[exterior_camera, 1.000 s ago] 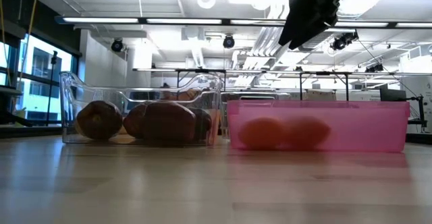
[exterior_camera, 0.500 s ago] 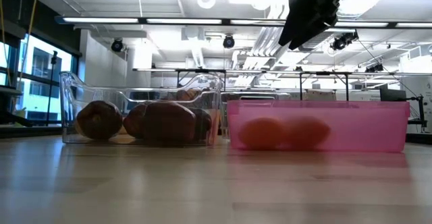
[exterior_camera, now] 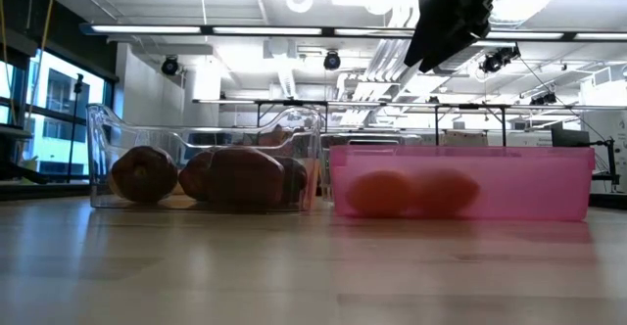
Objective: Sort produce into baskets
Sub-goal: Put the lemon into the pink bin
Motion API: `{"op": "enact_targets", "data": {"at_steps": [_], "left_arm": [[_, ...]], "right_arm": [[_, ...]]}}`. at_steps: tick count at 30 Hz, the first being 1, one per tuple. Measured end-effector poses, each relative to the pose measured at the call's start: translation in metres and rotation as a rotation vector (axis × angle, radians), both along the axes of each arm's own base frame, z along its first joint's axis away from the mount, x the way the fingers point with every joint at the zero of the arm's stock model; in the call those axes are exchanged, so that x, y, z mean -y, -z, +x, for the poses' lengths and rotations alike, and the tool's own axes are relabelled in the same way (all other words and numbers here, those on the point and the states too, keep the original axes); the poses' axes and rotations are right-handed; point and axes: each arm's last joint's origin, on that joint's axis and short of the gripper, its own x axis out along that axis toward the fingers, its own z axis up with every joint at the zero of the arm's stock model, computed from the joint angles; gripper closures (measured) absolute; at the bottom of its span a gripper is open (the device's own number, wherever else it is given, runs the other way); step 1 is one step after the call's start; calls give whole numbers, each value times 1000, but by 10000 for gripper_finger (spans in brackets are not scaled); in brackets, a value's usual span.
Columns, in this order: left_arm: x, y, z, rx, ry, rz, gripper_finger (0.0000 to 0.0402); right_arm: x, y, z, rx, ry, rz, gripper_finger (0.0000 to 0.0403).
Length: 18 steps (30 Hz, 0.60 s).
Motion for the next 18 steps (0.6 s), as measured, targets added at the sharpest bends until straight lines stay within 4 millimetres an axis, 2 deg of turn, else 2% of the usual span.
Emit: {"op": "enact_targets", "data": {"at_steps": [5, 8, 11, 16, 18], "left_arm": [[1, 1, -1, 37, 38, -3, 51], [3, 1, -2, 72, 61, -8, 69], [3, 2, -2, 90, 42, 21, 111], [0, 0, 2, 83, -5, 27, 211], [-3, -6, 5, 104, -16, 17, 214]], "right_arm": [[0, 0, 0, 0, 0, 0, 132], [0, 0, 0, 0, 0, 0, 132], [0, 0, 0, 0, 0, 0, 132], [-1, 0, 0, -6, -17, 28, 132], [-1, 1, -1, -14, -20, 32, 132]]}}
